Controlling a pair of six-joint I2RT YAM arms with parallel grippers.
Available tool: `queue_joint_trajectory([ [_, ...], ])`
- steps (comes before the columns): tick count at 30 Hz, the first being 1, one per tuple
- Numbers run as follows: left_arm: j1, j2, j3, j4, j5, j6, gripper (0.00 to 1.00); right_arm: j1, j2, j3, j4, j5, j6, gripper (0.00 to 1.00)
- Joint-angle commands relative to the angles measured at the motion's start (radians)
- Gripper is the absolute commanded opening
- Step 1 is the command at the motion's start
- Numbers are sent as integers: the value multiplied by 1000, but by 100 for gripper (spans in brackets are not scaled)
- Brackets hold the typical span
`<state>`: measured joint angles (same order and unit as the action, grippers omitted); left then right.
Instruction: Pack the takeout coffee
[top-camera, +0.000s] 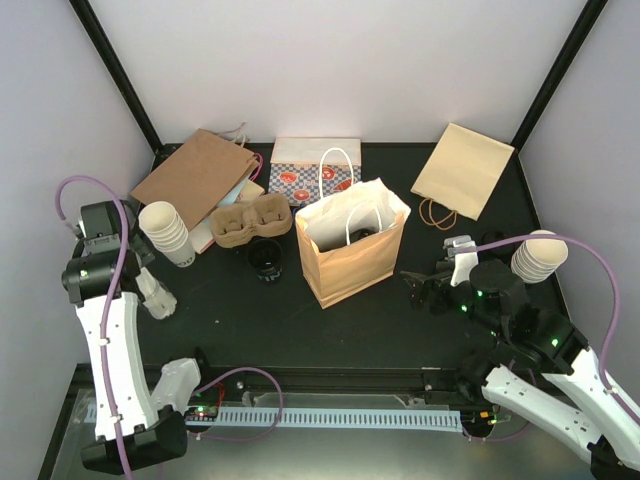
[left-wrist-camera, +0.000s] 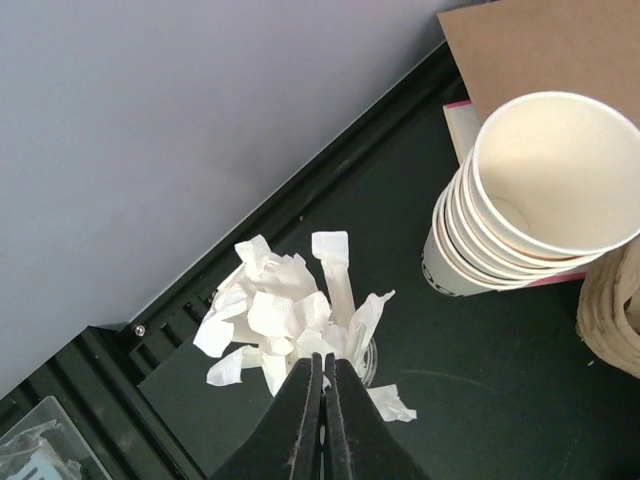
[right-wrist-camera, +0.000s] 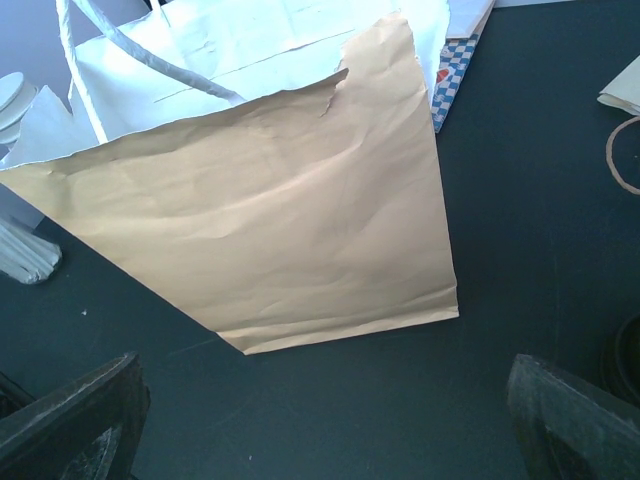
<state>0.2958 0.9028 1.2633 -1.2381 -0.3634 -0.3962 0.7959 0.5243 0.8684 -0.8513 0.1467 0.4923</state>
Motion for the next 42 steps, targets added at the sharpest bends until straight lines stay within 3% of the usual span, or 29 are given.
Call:
queue_joint_trajectory([
  [1, 9, -31, 50, -43, 2, 18, 2, -4, 1, -8, 30, -14, -5, 100],
  [13, 9, -129, 118, -52, 18, 5, 1, -3, 34, -1, 20, -19, -13, 100],
  [29, 10, -90, 546, -184, 130, -15, 2, -4, 64, -3, 14, -6, -3, 100],
  [38, 9, -32, 924, -190, 378, -108, 2, -3, 63, 0, 8, 7, 2, 100],
  [42, 9, -33, 908, -101, 553, -164, 2, -3, 60, 0, 6, 11, 3, 100],
])
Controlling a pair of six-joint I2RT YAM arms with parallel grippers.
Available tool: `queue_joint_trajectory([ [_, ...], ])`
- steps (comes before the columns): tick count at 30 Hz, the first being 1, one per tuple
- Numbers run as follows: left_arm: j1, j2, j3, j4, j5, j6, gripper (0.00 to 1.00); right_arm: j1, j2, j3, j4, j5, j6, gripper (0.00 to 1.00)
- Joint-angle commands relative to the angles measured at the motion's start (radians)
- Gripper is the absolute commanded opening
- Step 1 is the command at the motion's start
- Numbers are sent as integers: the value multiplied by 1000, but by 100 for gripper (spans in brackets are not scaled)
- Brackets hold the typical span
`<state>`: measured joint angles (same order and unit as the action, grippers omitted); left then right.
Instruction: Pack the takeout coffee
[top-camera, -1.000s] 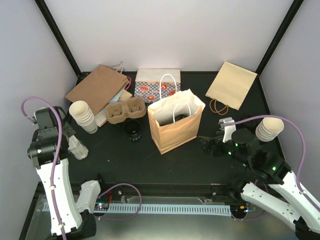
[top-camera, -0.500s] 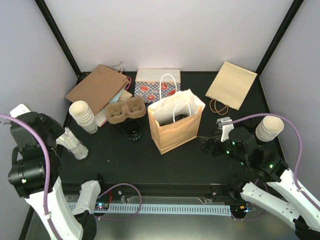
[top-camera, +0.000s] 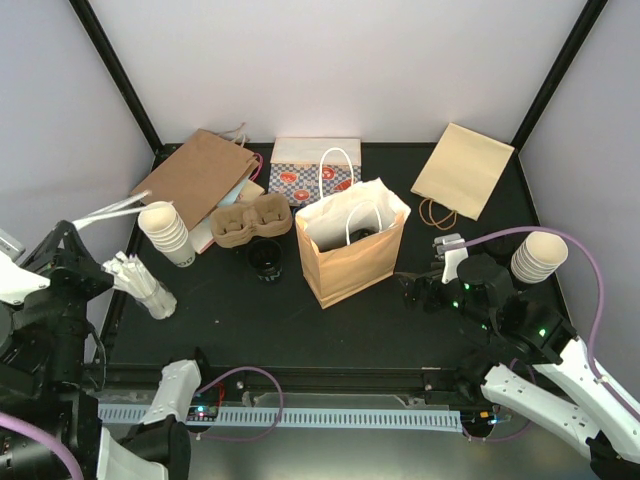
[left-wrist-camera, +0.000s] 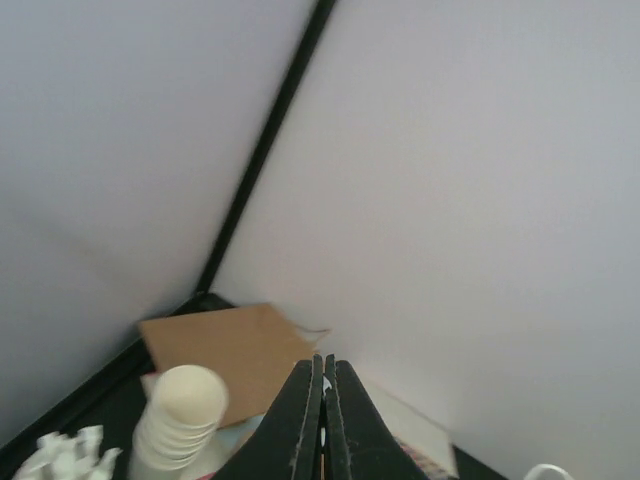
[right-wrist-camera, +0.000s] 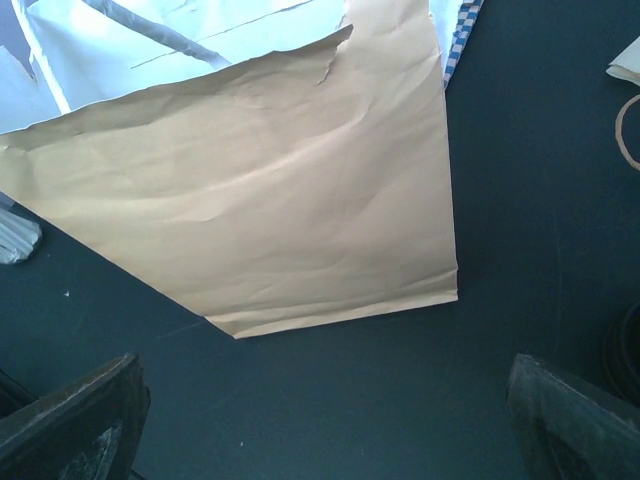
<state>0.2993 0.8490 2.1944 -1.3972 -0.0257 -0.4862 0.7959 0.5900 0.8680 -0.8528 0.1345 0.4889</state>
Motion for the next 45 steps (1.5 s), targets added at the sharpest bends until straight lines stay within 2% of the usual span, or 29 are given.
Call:
queue_joint_trajectory([
  [1, 7, 9, -65, 108, 284, -90, 2, -3, -5, 1, 9, 23, 8, 100],
  [7, 6, -56, -377, 468, 680, -203, 2, -3, -8, 2, 3, 28, 12, 100],
  [12, 6, -125, -607, 714, 799, -318, 2, -4, -14, 8, -7, 40, 18, 100],
  [16, 5, -169, -725, 861, 867, -376, 2, -4, -27, 0, 5, 44, 25, 100],
  [25, -38, -188, -843, 870, 847, -288, 2, -3, -53, -4, 1, 94, 48, 100],
  [35, -112, -191, -979, 1028, 841, -335, 1, -3, -53, -6, 2, 109, 47, 100],
  [38, -219, -162, -984, 1058, 791, -322, 1, -3, -49, -7, 0, 117, 51, 100],
  [42, -452, -92, -921, 1020, 648, -221, 2, -4, -42, -11, 2, 128, 56, 100],
  [45, -530, -51, -888, 1008, 592, -171, 2, -3, -36, -9, -4, 134, 60, 100],
])
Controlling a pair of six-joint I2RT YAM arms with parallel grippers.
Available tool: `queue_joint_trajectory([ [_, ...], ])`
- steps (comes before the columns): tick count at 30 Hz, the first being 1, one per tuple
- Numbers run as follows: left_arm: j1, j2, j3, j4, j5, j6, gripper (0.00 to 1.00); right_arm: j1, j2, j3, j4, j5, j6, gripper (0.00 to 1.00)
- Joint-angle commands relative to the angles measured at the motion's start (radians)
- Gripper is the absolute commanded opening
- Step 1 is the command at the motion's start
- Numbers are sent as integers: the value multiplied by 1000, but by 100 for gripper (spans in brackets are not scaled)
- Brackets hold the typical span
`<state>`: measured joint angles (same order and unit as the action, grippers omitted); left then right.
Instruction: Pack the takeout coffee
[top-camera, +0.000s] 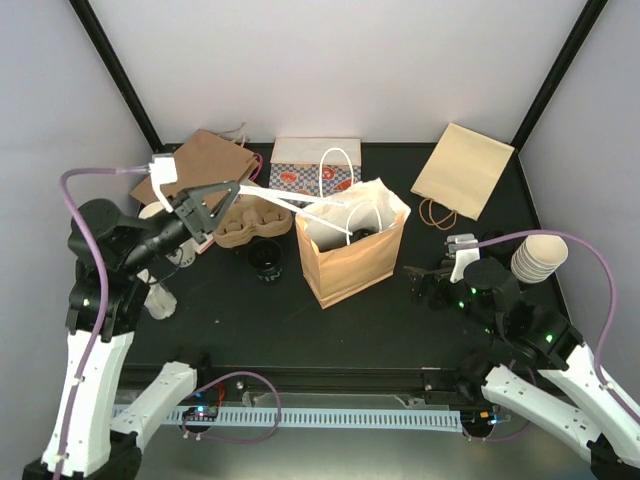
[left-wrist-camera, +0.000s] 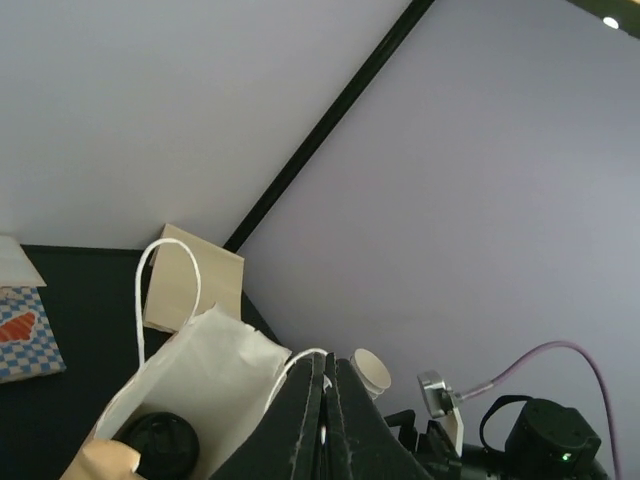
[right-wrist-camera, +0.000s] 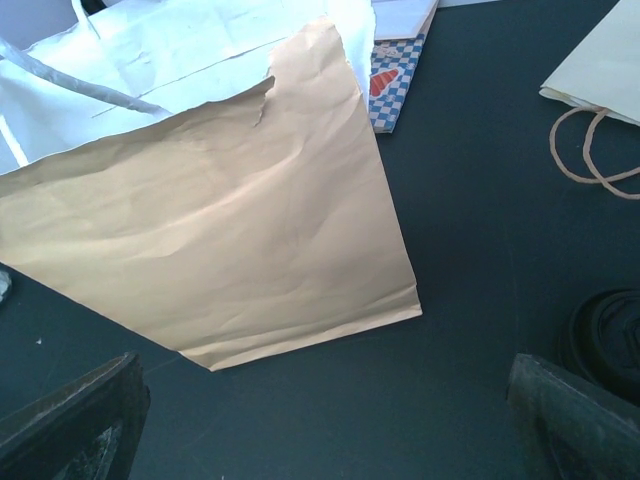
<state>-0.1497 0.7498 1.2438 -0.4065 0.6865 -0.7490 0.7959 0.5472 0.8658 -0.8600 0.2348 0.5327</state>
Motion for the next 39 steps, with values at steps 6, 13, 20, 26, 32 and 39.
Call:
queue_joint_trajectory([
  [6, -121, 60, -2, 131, -106, 127, 2, -4, -8, -8, 3, 34, 20, 100],
  [13, -142, 68, -75, 154, -166, 135, 2, -4, -17, -9, 5, 26, 21, 100],
  [20, -142, -14, -113, 171, -197, 281, 2, -3, -18, -10, 7, 21, 16, 100],
  [26, -141, -67, -87, 92, -169, 337, 2, -4, -18, -14, 12, 13, 14, 100],
  [32, -141, -95, -95, 79, -194, 350, 2, -3, -18, -13, 13, 10, 13, 100],
  [39, -142, -49, -128, 109, -148, 373, 2, -4, -22, -11, 12, 11, 11, 100],
])
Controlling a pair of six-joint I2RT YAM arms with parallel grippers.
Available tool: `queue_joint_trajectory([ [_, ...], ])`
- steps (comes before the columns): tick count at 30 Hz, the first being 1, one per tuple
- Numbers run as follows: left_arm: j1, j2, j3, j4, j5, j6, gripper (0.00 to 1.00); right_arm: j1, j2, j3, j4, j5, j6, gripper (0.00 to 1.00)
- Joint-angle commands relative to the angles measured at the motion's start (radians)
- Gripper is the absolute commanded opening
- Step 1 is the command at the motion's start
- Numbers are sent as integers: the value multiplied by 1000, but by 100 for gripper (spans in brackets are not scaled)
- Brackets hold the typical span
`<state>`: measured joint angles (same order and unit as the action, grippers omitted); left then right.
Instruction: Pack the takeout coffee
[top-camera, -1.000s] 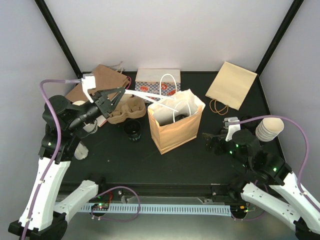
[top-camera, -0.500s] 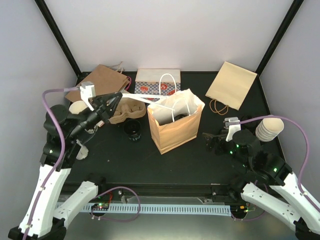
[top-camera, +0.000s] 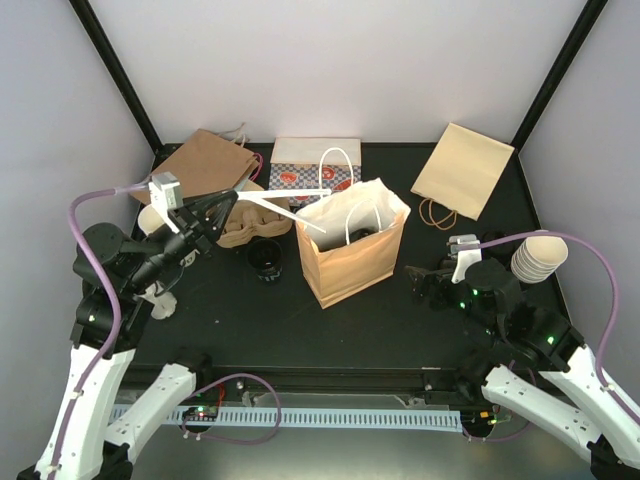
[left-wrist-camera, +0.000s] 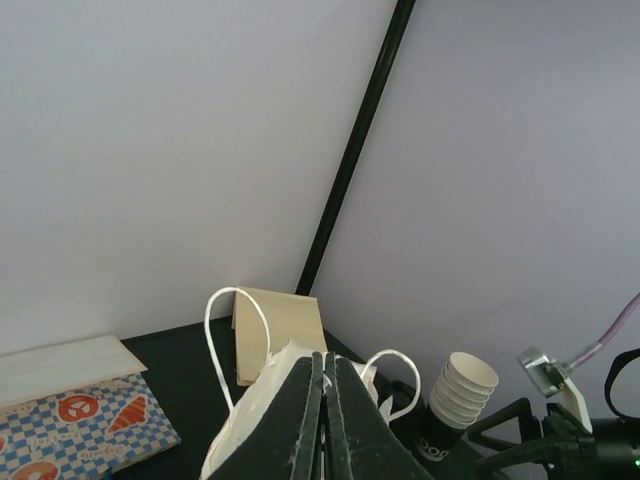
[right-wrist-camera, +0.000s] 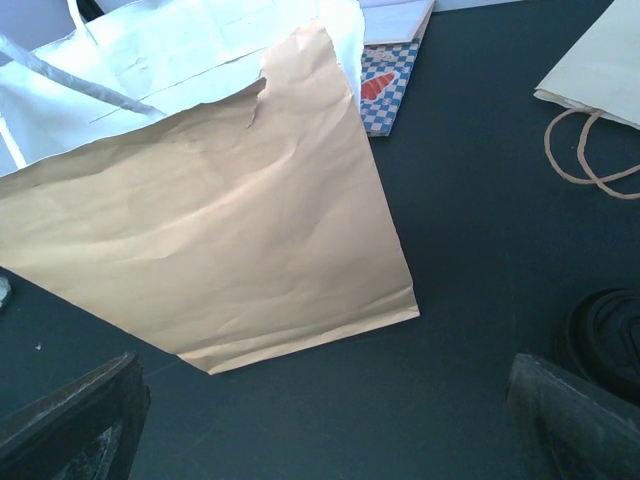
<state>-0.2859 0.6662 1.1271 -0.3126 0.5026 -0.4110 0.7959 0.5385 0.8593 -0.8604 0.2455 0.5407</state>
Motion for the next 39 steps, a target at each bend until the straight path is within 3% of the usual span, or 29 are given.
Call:
queue_joint_trajectory([
  [1, -6, 45, -15, 15, 39, 35, 1, -4, -13, -5, 13, -1, 3, 100],
  [13, -65, 206, -26, 64, 138, 28, 2, -3, -8, -3, 11, 4, 2, 100],
  [23, -204, 393, 141, -157, 166, 172, 3, -4, -10, -5, 10, -1, 6, 100],
  [26, -209, 429, 180, -227, 123, 195, 62, -3, -11, -5, 11, -1, 5, 100],
  [28, -210, 416, 185, -230, 86, 193, 84, -4, -9, -4, 10, 1, 4, 100],
  [31, -210, 353, 178, -213, 50, 187, 97, -4, -6, 2, 7, 7, 0, 100],
  [39, -208, 185, 164, -276, -102, 173, 99, -3, -13, 3, 25, 13, -57, 100],
])
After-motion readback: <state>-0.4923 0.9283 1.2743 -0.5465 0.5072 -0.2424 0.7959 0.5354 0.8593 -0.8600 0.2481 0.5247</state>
